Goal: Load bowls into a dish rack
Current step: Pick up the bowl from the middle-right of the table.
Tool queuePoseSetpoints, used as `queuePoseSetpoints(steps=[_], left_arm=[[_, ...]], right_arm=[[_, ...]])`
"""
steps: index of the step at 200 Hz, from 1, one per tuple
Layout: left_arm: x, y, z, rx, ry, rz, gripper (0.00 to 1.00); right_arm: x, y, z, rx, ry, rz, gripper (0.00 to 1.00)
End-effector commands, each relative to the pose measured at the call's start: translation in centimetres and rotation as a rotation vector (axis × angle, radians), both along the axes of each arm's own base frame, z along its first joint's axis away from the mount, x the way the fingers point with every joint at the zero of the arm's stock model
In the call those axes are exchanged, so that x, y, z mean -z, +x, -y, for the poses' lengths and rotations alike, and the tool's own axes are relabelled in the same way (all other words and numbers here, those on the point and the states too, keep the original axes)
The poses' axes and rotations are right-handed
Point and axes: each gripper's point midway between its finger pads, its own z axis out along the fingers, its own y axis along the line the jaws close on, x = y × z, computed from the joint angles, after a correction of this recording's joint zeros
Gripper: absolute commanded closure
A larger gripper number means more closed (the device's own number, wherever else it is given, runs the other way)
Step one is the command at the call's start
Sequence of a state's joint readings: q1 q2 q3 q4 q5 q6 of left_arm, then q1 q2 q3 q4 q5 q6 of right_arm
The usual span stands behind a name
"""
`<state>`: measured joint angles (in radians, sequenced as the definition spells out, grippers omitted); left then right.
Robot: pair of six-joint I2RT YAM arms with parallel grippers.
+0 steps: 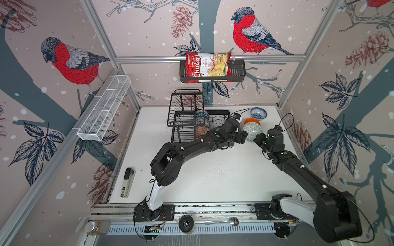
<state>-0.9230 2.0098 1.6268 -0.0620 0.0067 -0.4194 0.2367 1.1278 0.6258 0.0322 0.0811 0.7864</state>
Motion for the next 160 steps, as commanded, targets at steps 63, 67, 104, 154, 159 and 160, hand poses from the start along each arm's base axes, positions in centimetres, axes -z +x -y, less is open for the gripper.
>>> queuePoseSetpoints(steps=[63, 67, 104, 154, 159, 160], left_arm=[[0.5, 0.5, 0.7, -0.010, -0.006, -0.025, 0.73], [0.6, 0.5, 0.7, -0.011, -0.007, -0.027, 0.75], [0.2, 0.6, 0.7, -0.022, -0.021, -0.023, 0.95], [0.0, 0.8, 0.3, -0.046, -0.036, -0.017, 1.00], [-0.3, 0.8, 0.2, -0.051, -0.042, -0.011, 1.00], [-0.2, 0.8, 0.2, -0.052, -0.043, -0.011, 1.00]], right_arm=[[-3.4, 0.1, -0.6, 0.064, 0.010, 0.133, 0.99], [-3.4, 0.0, -0.7, 0.064, 0.013, 0.134, 0.99], [-3.1, 0.0, -1.1, 0.054, 0.026, 0.131, 0.99], [-3.2, 0.1, -2.0, 0.030, 0.048, 0.129, 0.93], [-3.2, 0.2, -2.1, 0.028, 0.049, 0.127, 0.92], [-3.2, 0.2, -2.1, 0.028, 0.049, 0.128, 0.91]])
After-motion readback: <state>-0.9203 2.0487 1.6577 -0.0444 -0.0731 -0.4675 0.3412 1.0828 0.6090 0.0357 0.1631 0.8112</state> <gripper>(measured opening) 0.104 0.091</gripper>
